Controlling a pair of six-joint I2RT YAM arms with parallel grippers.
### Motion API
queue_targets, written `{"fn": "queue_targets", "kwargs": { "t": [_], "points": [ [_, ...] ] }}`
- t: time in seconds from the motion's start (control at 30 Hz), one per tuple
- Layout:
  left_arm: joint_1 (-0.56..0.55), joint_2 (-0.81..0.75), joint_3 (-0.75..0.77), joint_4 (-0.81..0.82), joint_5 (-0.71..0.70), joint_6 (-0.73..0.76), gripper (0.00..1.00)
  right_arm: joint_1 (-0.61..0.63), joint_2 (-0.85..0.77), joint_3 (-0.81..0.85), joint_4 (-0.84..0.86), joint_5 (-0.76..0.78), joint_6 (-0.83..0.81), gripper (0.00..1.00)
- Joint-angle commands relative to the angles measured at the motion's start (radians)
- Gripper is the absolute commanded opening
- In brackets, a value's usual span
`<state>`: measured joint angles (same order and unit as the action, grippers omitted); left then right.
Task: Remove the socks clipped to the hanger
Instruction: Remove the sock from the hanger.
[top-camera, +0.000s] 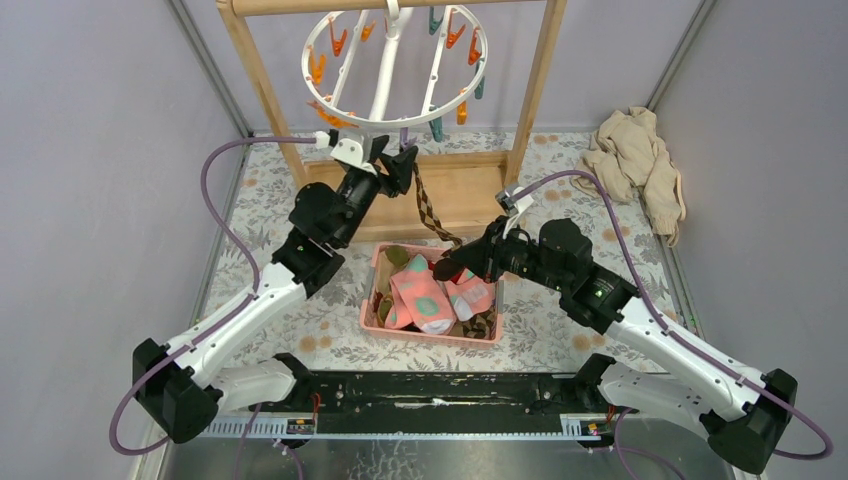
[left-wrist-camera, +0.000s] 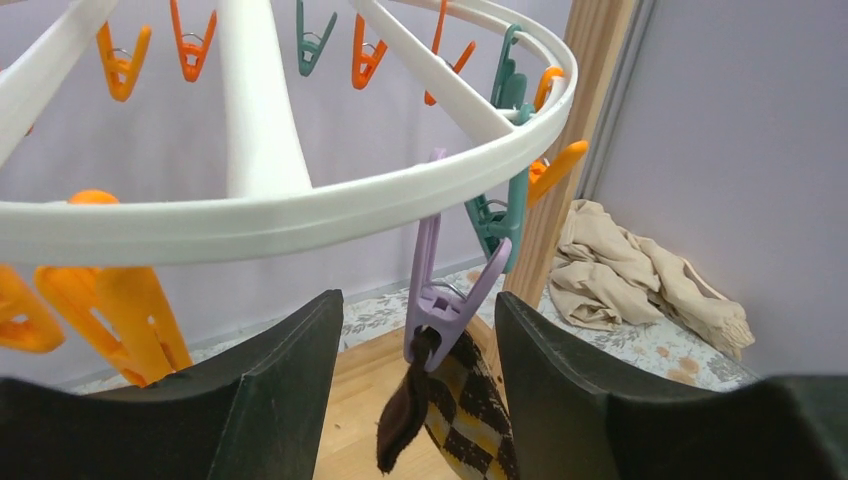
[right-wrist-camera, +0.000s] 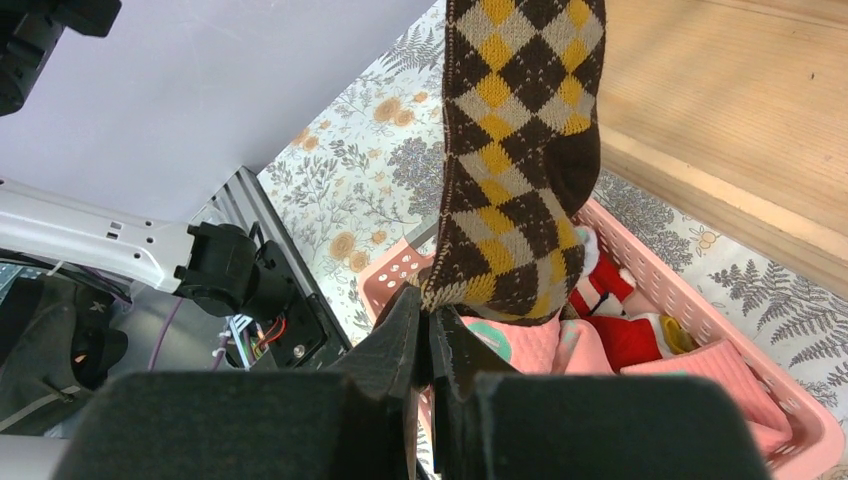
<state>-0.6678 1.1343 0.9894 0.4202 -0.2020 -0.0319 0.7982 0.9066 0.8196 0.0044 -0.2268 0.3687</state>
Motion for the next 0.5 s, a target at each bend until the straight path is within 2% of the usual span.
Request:
{"fn": "queue_targets", "kwargs": {
  "t": [0.0, 0.2, 0.47],
  "points": [
    [0.061, 0.014, 0.024, 0.089, 0.173, -0.047, 0.64, -0.003, 0.002, -0.001, 0.047, -0.014, 0.011, 0.00],
    [0.105, 0.048, 0.069, 0.081, 0.324, -0.072, 0.61, -0.002, 0.010, -0.005, 0.049, -0.012, 0.010, 0.00],
    [0.123, 0.057, 0.083, 0.112, 0.357, -0.082, 0.60, -0.003, 0.021, -0.010, 0.054, -0.015, 0.008, 0.00]
  ]
}}
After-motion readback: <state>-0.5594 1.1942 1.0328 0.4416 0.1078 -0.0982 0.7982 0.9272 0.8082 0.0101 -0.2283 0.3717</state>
